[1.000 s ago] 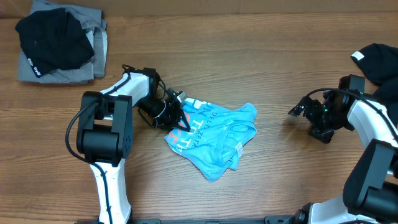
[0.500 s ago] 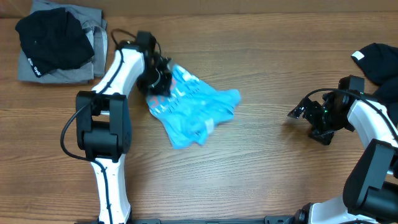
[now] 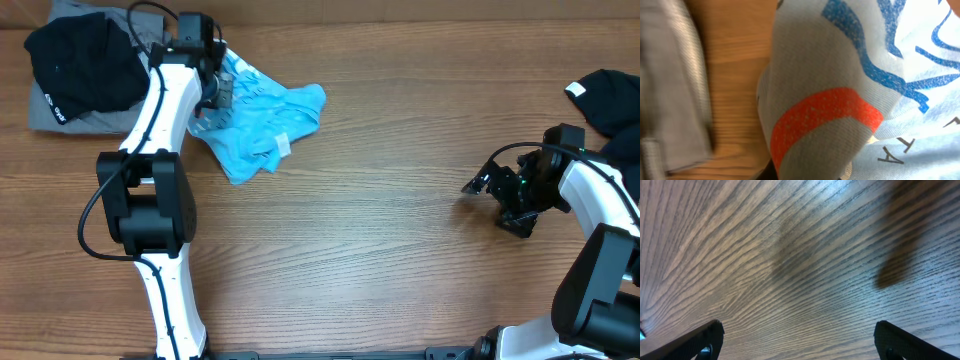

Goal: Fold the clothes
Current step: 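Carry the folded shirt with the left gripper to the top-left clothes stack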

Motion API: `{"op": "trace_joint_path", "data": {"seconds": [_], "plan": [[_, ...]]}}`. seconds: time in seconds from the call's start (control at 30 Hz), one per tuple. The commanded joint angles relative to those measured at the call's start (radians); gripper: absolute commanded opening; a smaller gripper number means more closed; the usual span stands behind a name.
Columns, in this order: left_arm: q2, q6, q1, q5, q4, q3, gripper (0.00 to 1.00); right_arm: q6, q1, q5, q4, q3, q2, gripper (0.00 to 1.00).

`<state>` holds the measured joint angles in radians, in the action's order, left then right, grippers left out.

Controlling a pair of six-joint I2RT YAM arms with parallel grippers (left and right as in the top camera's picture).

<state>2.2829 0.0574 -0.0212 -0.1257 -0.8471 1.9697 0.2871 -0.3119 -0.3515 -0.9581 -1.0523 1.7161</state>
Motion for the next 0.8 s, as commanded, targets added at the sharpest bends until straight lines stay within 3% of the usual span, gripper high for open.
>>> {"op": "trace_joint_path", "data": {"seconds": [0.0,0.1,0.47,0.77], "plan": [[0.006,-0.029,0.019,-0.116,0.01,0.095,0.04,-0.006,0.0,0.003,0.002,0.005,0.003,1.0],[0.006,-0.066,0.027,-0.196,0.006,0.158,0.04,-0.006,0.0,0.003,-0.003,0.005,0.003,1.0],[0.006,-0.172,0.053,-0.255,-0.051,0.37,0.04,-0.002,0.0,-0.008,-0.017,0.005,0.003,1.0],[0.006,-0.196,0.089,-0.328,-0.076,0.384,0.07,0.002,0.0,-0.008,-0.017,0.005,0.003,1.0]]}}
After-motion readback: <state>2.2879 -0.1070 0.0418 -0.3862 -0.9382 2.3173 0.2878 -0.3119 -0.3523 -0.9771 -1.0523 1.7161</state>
